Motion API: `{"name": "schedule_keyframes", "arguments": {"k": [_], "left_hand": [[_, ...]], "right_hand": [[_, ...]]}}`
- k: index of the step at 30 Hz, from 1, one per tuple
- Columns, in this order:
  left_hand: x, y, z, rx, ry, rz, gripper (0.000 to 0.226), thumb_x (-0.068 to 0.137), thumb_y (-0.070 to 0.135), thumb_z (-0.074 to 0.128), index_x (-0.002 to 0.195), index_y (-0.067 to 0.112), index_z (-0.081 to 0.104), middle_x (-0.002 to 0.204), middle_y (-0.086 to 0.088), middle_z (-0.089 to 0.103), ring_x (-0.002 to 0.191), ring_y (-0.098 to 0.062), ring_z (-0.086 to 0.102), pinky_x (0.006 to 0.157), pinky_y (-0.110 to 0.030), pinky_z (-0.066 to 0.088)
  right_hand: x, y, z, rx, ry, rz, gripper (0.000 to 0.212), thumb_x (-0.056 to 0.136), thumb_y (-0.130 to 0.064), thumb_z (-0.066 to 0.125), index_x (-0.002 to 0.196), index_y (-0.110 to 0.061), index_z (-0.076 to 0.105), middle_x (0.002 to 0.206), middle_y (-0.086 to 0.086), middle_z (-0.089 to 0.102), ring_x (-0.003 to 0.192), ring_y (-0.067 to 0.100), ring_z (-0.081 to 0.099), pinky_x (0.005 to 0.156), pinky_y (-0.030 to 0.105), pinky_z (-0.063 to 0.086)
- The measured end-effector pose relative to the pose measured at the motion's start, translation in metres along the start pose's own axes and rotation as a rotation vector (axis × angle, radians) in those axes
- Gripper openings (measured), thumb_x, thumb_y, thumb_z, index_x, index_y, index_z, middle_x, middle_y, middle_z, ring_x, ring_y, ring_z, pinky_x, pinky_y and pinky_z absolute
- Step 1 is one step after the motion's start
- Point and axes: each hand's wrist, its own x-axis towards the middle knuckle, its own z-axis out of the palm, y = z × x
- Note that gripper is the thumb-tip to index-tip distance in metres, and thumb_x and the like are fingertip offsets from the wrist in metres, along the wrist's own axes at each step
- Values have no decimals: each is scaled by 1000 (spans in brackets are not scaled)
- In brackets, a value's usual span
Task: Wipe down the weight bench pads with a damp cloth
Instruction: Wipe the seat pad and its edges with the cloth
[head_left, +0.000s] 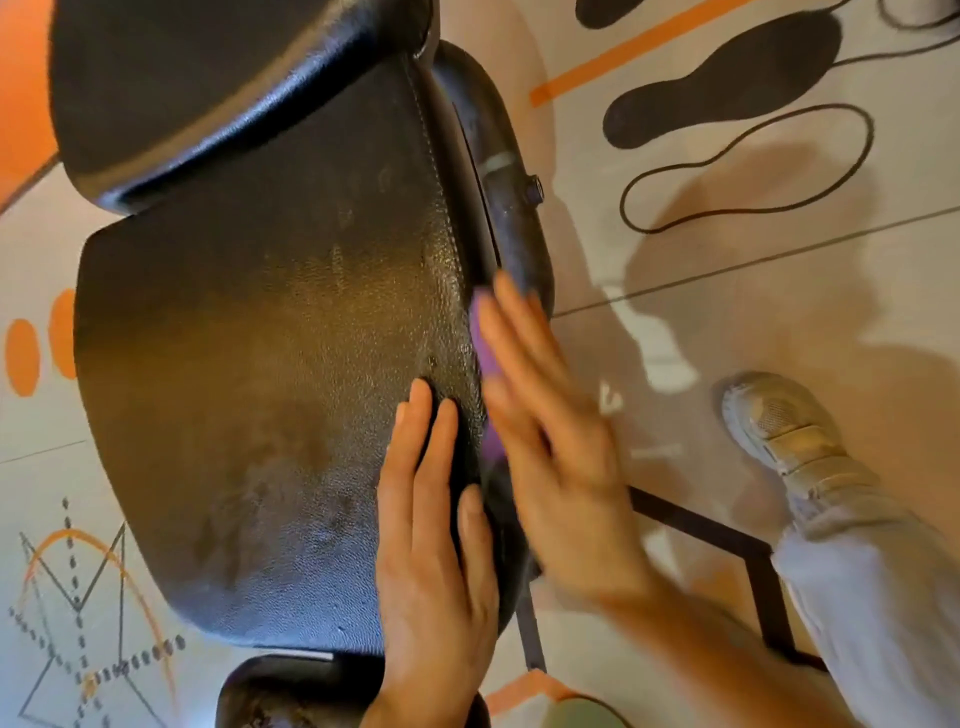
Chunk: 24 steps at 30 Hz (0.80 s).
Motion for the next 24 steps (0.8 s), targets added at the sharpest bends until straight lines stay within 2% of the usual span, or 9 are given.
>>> {"name": "schedule_keyframes", "arguments": {"k": [4, 5, 8, 12, 14, 16, 18, 20, 24], "left_hand": [[1, 1, 2, 8, 10, -1, 48, 103, 18, 33, 151, 19, 26, 160, 3, 24, 149, -16, 25, 120, -28, 24], [0, 0, 2, 1, 8, 7, 48, 103, 18, 33, 150, 18, 27, 160, 2, 24, 149, -16, 24, 120, -30, 25], [0, -1, 1, -37, -5, 11, 46, 103, 16, 35, 148, 15, 31, 160, 0, 24, 149, -16, 24, 120, -37, 27], [1, -1, 0, -45, -11, 8, 46, 103, 13, 37, 148, 10, 34, 160, -4, 26, 149, -16, 26, 119, -39, 29], [0, -4, -3, -36, -17, 26, 45, 103, 13, 39, 148, 8, 35, 159, -6, 27, 148, -17, 27, 120, -38, 29], [-4, -9, -9, -22, -31, 38, 46, 103, 11, 41, 148, 8, 34, 160, -6, 27, 149, -16, 25, 121, -35, 26], [-15, -15, -18, -2, -33, -4, 48, 102, 11, 43, 149, 9, 34, 160, -4, 26, 150, -13, 22, 122, -32, 22], [-29, -21, -29, 9, -27, -51, 50, 100, 13, 45, 149, 10, 34, 160, -1, 26, 149, -10, 21, 121, -27, 21], [-52, -30, -38, 30, -84, -92, 53, 98, 18, 48, 149, 12, 35, 160, 2, 28, 149, -8, 23, 121, -24, 20]], "right_hand": [[64, -3, 1, 160, 63, 43, 40, 100, 0, 37, 139, 10, 37, 141, 15, 47, 96, -6, 56, 91, 11, 44], [45, 2, 3, 184, 64, 36, 40, 100, 1, 36, 139, 11, 35, 143, 17, 43, 108, 2, 57, 98, 14, 42], [-54, 18, 11, 152, 63, 51, 44, 99, -1, 37, 143, -1, 30, 154, 2, 30, 144, 12, 26, 116, 27, 26], [-49, 15, 10, 66, 93, -8, 46, 99, -6, 42, 143, -8, 30, 154, 1, 30, 142, 18, 31, 116, 36, 28], [2, 8, 5, 36, 124, -33, 44, 101, -5, 39, 144, -9, 31, 152, -2, 34, 120, 14, 50, 105, 26, 38], [20, 6, 5, 73, 198, -48, 43, 102, -7, 39, 145, -7, 34, 145, -7, 41, 101, 1, 52, 90, 18, 45], [-22, 12, 17, 89, 247, -37, 45, 101, -6, 39, 145, -10, 33, 143, -7, 45, 112, 2, 51, 97, 26, 46], [-95, 21, 39, -4, 266, 44, 45, 102, -9, 37, 146, -14, 31, 154, -3, 33, 138, 15, 35, 111, 39, 36], [-123, 22, 53, -92, 319, 48, 43, 102, -21, 34, 145, -23, 28, 158, -5, 25, 145, 14, 23, 114, 25, 30]]}}
